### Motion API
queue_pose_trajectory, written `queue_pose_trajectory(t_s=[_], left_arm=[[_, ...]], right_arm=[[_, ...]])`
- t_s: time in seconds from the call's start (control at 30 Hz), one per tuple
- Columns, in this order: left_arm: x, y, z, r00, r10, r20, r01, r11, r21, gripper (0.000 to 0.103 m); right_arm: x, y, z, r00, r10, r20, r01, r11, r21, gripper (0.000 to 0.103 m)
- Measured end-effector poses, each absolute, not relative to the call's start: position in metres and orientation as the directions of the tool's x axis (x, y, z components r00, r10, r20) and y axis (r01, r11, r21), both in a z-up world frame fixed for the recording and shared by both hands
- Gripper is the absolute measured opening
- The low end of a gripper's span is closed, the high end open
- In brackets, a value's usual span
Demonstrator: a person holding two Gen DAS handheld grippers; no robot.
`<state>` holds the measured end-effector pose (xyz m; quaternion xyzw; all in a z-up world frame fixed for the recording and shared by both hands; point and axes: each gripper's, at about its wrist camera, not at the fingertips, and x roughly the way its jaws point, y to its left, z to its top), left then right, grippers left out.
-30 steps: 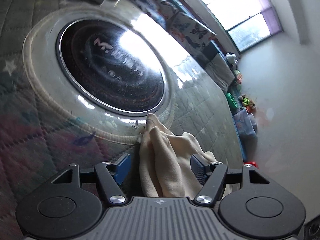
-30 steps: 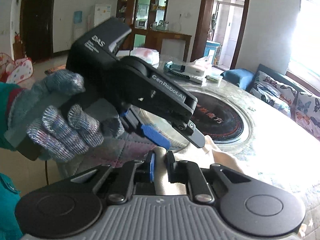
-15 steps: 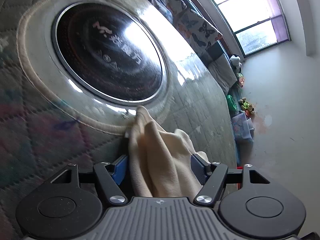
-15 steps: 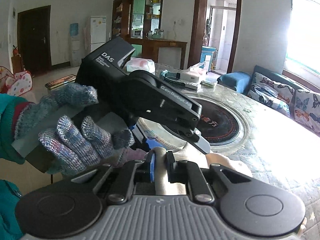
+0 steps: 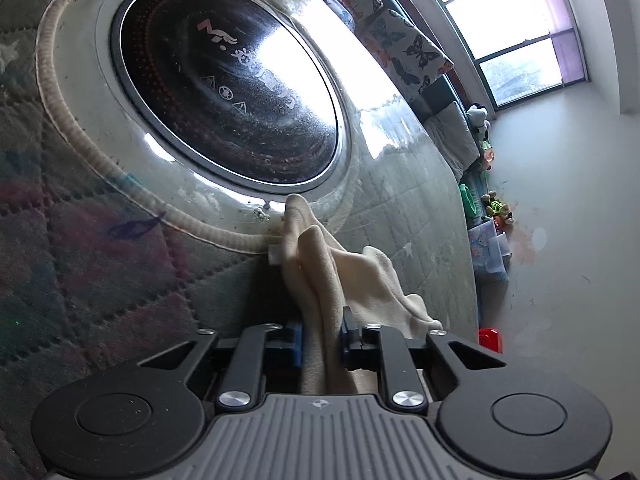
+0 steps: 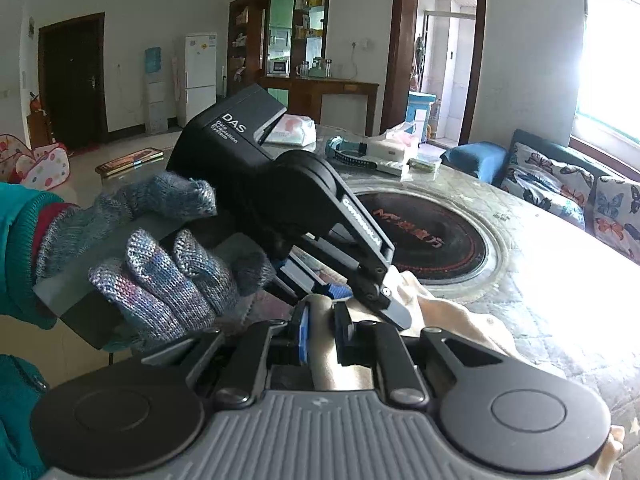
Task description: Fold clothes
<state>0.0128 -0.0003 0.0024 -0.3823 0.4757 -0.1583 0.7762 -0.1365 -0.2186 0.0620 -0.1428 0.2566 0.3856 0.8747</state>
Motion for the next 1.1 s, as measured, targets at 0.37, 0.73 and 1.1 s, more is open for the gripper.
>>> queue_pose_trajectory(t_s=[0.37, 0.73, 1.1], left_arm=[[0.009, -0.008, 0.012, 0.526, -0.589, -0.613, -0.036, 0.705, -0.708, 0.017], [0.011, -0.018, 0.017, 0.528, -0.568, -0.631, -0.001, 0.743, -0.670, 0.017], [0.013, -0.029, 0.026, 0.536, -0.540, -0.649, 0.045, 0.786, -0.617, 0.017]], right_arm=[[-0.133, -0.290, 0.067, 0.695, 0.475, -0.539, -0.548, 0.836, 0.031, 0.019], [-0.108, -0.394, 0.030, 0.795, 0.156, -0.586, -0.117, 0.988, 0.105, 0.025], [-0.101, -0.414, 0.011, 0.786, 0.210, -0.582, -0.070, 0.965, 0.254, 0.023]])
